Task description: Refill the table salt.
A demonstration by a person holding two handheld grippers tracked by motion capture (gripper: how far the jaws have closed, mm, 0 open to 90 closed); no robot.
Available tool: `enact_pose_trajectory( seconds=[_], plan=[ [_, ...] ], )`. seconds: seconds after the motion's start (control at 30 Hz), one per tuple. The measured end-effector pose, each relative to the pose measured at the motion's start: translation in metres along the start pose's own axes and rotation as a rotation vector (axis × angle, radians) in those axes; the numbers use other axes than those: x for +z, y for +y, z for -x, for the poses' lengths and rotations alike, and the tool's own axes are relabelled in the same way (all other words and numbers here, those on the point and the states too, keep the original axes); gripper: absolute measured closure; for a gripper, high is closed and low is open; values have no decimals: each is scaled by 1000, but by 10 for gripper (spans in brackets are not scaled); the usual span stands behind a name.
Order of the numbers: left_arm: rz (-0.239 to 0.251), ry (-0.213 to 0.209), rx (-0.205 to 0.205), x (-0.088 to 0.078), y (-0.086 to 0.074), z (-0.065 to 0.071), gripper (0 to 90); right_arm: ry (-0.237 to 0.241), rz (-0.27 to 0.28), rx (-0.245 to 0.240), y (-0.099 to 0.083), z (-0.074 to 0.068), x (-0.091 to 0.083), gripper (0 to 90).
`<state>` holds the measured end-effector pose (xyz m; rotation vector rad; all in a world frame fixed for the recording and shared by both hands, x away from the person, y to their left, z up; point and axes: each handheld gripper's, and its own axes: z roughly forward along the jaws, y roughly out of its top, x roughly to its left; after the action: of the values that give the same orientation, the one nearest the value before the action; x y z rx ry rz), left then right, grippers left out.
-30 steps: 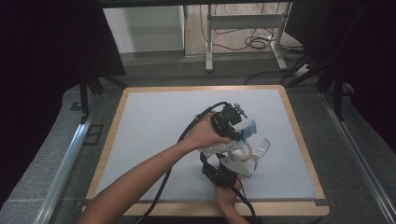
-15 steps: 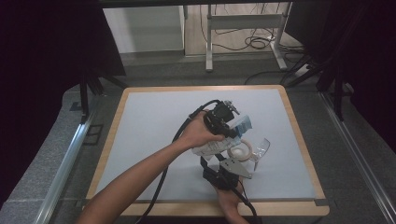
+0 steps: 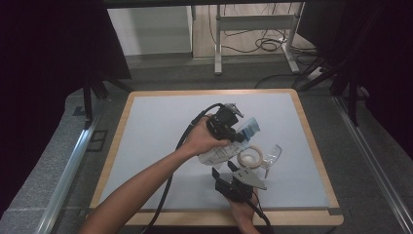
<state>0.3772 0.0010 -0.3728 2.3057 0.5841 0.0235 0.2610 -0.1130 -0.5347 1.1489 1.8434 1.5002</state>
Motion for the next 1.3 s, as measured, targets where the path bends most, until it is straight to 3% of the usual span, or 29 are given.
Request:
enact_pose_trajectory(
  seconds=[0.1,0.43,0.8,1.13,1.3],
  plan=[
    [9,5,7,-5,-3,-3,900,1,3,-10,1,2,-3,368],
    [86,17,-47,-17,-19,-14,900,-10,17,-7,4,7,-12,369],
    [116,32,-86,-25,-37,-31,900,4,18,4,5,8,-16,368],
    [175,81,-147,-32,-57,-62,900,21,20,1,5,8,-20,369],
    [197,111,-184,-33,-70,-85,900,30,17,3,5,6,-19,368]
  ],
)
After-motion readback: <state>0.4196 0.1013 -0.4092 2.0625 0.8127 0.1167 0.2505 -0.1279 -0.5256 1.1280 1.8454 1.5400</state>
